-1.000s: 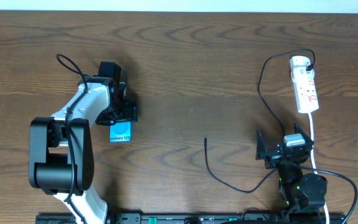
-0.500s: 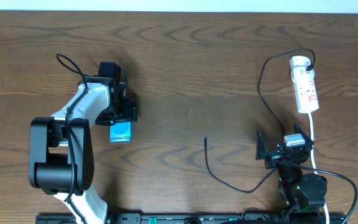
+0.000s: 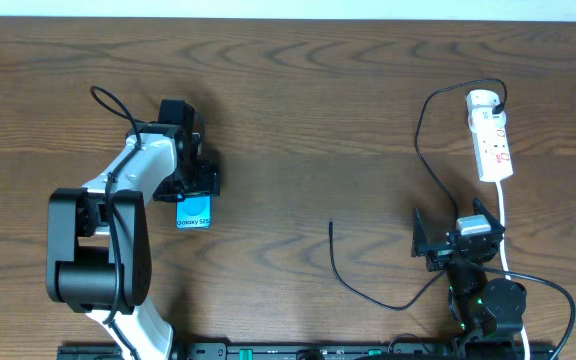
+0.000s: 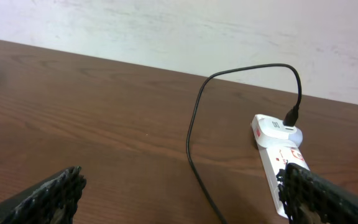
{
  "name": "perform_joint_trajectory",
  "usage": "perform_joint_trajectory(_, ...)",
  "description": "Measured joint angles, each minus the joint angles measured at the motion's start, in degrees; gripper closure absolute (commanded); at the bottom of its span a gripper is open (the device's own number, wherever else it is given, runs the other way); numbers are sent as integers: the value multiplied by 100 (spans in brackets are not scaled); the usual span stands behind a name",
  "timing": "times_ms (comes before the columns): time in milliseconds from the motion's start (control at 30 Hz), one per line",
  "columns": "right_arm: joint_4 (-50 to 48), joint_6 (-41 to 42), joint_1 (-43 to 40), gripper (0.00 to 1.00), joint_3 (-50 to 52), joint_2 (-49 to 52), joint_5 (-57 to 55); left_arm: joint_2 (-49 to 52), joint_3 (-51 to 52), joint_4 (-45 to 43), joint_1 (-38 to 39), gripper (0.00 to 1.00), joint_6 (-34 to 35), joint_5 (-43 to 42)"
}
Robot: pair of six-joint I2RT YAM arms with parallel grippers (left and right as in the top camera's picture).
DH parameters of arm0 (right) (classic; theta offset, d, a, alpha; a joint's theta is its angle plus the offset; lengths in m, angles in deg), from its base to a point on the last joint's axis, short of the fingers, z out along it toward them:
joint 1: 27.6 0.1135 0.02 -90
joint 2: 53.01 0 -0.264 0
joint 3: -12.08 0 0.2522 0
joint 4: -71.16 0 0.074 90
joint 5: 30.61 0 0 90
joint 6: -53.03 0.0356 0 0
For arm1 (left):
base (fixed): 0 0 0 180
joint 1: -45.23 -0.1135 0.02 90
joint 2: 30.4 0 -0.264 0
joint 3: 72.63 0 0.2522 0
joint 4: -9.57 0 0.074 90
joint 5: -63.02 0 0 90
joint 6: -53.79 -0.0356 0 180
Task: Plug charger to phone and switch on socket
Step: 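Lower the left gripper and close it on the smartphone's bottom edge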
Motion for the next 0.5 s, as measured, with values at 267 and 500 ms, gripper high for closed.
perform_joint_trajectory(267,0,0,0,1,0,0,0,0,0,0,0,18,0,2)
perform_joint_trajectory(500,0,0,0,1,0,0,2,0,0,0,0,25,7,4)
